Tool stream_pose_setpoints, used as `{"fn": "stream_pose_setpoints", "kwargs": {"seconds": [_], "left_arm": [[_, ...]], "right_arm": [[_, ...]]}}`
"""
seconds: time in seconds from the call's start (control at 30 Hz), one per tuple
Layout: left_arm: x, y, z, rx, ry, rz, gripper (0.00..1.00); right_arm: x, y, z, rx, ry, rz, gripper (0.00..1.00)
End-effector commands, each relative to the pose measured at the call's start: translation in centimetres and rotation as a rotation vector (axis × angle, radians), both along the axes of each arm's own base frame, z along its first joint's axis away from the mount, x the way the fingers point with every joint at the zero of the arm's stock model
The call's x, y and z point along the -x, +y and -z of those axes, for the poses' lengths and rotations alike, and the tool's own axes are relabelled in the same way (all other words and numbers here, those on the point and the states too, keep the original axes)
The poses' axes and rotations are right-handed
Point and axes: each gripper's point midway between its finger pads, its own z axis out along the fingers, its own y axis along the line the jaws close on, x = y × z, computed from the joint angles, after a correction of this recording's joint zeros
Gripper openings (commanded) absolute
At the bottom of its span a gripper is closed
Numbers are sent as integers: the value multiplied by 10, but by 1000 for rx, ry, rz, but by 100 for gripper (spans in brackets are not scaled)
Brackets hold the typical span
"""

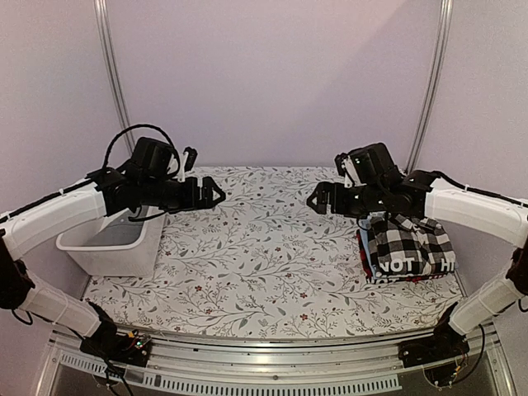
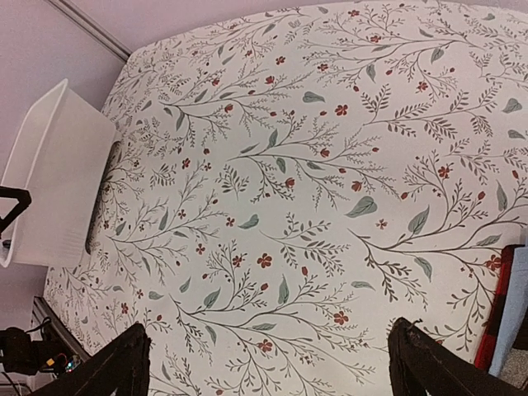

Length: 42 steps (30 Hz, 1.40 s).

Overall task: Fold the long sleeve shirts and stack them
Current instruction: Move the square-folded shirt to the corner of the board, then reset both arms

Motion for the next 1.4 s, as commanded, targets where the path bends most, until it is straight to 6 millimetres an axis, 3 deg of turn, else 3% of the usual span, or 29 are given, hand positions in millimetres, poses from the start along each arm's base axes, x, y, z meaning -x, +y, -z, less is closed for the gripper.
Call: {"fn": "stream_pose_setpoints", "kwargs": {"seconds": [0.0,0.17,0.4,0.67,1.37], "left_arm": [[-7,13,-33,-4,-119,-27,100],[-7,20,-42,-23,-168,-37,100],[-5,26,-53,-8,-217,-50,100],[-4,28,-51,-7,-215,-60,100],[-1,31,-52,-8,-216,-67,100]], "right_arm": [[-6,-14,-53,-43,-156,53,99],[0,-31,-96,-118,-302,87,99],[12,-57,-123,-158,-425,144,99],[15,-74,-125,-143,-459,197,99],[18,-74,-119,-157,-460,195,99]]}}
